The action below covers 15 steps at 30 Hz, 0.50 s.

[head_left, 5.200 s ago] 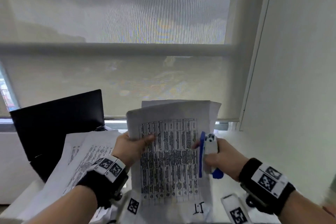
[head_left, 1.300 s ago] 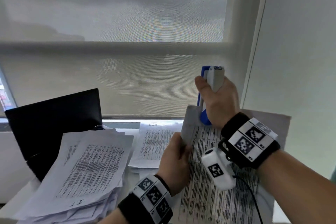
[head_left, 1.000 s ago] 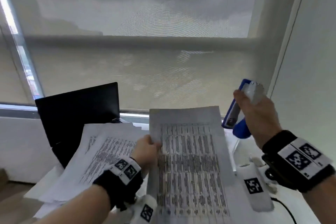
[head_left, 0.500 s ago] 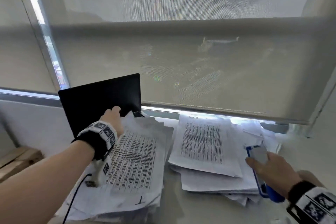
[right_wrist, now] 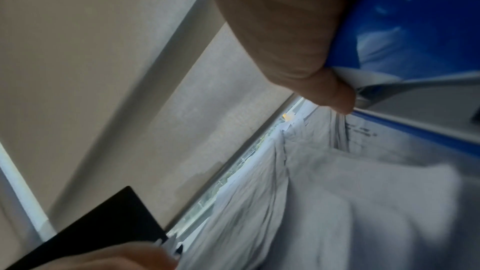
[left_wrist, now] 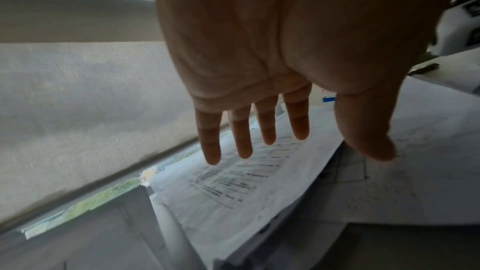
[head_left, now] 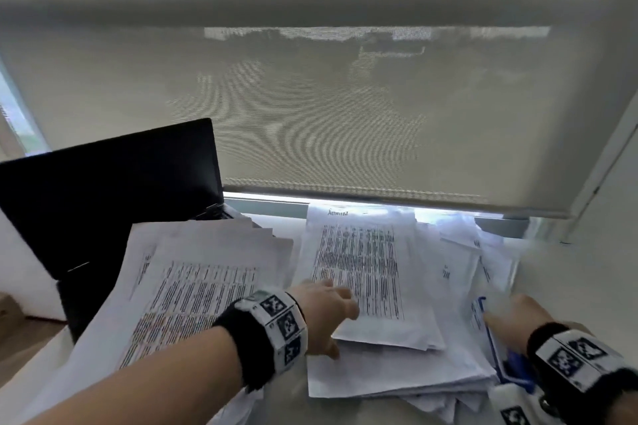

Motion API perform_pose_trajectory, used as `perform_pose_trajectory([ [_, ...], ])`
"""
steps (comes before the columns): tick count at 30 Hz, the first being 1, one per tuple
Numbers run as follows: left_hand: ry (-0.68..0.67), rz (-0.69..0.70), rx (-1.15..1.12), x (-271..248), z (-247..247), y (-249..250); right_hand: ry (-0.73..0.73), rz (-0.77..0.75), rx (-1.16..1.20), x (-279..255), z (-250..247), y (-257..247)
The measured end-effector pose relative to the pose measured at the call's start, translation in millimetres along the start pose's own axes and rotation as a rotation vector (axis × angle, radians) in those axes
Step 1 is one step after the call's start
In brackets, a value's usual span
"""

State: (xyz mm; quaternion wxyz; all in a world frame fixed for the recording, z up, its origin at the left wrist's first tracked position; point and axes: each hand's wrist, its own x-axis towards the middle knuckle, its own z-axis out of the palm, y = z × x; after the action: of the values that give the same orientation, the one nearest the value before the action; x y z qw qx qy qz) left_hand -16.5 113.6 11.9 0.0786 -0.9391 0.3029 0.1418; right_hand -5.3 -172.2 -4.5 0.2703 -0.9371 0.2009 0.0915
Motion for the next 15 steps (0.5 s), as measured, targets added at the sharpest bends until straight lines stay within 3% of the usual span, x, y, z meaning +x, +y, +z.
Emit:
perform_pose_trajectory([
  [2, -0.002, -0.03, -0.074, 4, 5, -6, -0.033, -0.051, -0.148, 9, -1, -7],
  [5, 0.003, -0.093, -0.183, 5, 13, -20, 0.048, -0.013, -0.065, 35, -4, -7],
  [9, 0.072, -0.024, -0.255, 1, 18, -29, 0.105, 0.066, -0.132, 48, -17, -7],
  [15, 0.108, -0.071, -0.022, -5, 13, -8, 0.159, 0.111, -0.112, 52, -32, 6],
])
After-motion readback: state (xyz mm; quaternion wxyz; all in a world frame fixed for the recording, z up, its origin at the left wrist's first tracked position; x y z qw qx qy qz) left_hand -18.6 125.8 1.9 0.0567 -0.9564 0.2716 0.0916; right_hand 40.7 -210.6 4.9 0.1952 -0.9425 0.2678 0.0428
